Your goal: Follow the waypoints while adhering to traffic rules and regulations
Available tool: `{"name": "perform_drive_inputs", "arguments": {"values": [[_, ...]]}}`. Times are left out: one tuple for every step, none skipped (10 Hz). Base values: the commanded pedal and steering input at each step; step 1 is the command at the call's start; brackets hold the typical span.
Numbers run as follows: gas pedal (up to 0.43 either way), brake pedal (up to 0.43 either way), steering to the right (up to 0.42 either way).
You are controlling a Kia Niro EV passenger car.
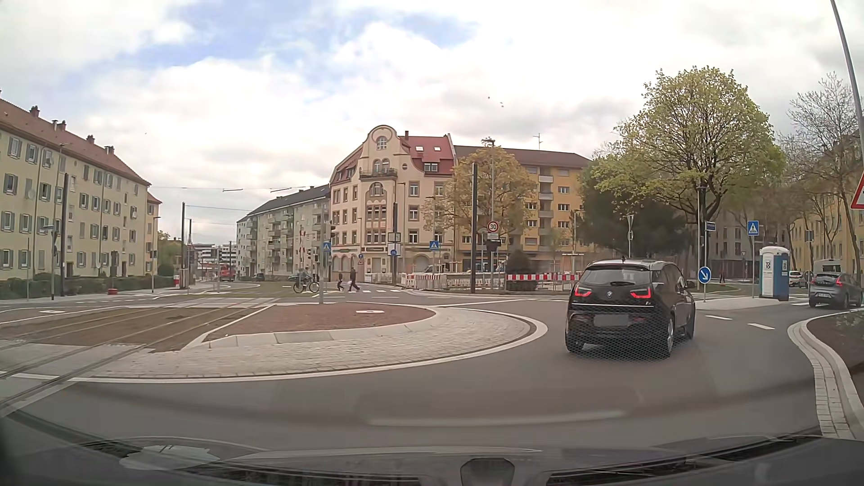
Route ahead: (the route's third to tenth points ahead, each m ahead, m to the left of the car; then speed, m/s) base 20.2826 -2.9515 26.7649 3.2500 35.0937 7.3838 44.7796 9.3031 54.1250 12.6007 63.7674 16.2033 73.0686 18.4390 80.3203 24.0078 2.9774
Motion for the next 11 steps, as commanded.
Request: {"name": "perform_drive_inputs", "arguments": {"values": [[0.098,0.000,0.251],[0.098,0.000,0.261],[0.098,0.000,0.263],[0.098,0.000,0.264],[0.098,0.000,0.269],[0.098,0.000,0.275],[0.098,0.000,0.283],[0.098,0.000,0.290],[0.098,0.000,0.295],[0.098,0.000,0.295],[0.098,0.000,0.295]]}}
